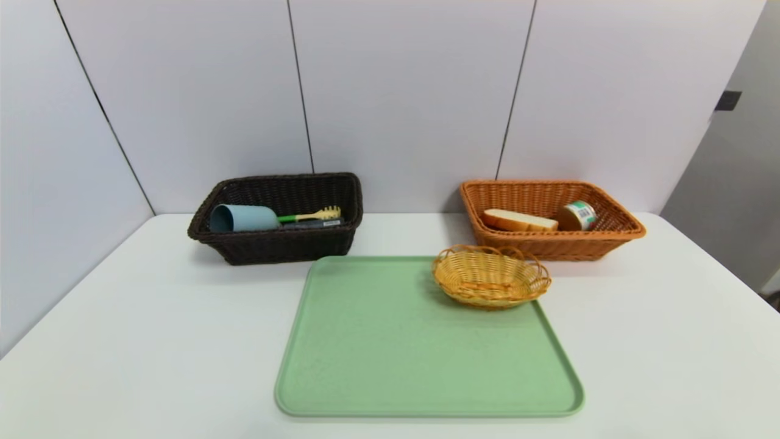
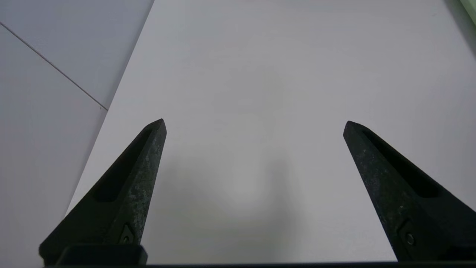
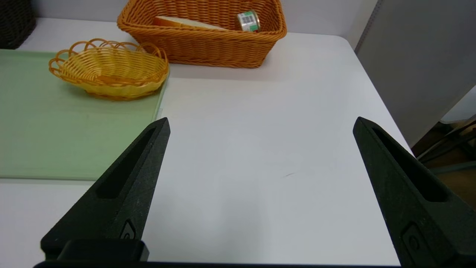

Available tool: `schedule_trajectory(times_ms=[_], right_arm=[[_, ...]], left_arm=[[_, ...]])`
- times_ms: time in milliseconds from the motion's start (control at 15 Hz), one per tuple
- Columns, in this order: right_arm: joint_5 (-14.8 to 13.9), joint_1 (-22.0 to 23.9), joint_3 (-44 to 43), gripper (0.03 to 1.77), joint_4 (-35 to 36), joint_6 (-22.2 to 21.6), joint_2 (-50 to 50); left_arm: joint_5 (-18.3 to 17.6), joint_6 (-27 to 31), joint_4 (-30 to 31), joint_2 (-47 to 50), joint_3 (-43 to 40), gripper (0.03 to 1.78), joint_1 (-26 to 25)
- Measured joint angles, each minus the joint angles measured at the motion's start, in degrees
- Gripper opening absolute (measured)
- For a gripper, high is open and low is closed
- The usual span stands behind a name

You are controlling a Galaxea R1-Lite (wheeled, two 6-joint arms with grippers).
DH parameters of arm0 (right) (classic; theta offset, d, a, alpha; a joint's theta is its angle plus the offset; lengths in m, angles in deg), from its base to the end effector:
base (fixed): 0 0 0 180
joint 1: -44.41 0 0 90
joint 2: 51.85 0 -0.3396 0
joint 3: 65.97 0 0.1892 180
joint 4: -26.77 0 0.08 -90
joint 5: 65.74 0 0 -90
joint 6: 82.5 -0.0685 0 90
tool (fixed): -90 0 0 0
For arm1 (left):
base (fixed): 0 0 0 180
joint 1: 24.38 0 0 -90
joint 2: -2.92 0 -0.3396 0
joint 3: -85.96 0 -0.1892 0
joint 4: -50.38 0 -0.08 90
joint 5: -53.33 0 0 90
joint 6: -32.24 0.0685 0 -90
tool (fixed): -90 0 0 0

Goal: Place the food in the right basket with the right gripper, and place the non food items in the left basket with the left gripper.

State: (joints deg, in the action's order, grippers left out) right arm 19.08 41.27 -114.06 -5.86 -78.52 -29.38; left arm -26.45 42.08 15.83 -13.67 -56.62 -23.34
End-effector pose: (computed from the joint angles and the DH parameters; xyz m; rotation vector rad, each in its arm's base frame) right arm 0.0042 -0.0060 0.1935 -0.0782 0.1232 -0.0313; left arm -0.0052 0.0123 0.1293 0.1941 0.2517 0.1386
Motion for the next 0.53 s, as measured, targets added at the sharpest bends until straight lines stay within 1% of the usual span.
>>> schedule_trajectory(times_ms=[133, 200, 533], right_arm=[[1.0, 0.2, 0.85, 1.69, -1.46, -0.05, -2.91], [1.61, 0.38, 1.43, 1.69, -1.6, -0.07, -4.55], [3.5, 2.32, 4.55, 1.69, -1.79, 0.0, -11.02]], left_arm=[[-2.95, -0.33, -3.72, 3.28, -0.18, 1.69, -1.21], [-3.44, -0.74, -4.47, 4.41, -0.29, 1.69, -1.54], [-3.88, -0.33, -4.94, 6.62, 0.61, 1.69, -1.79]])
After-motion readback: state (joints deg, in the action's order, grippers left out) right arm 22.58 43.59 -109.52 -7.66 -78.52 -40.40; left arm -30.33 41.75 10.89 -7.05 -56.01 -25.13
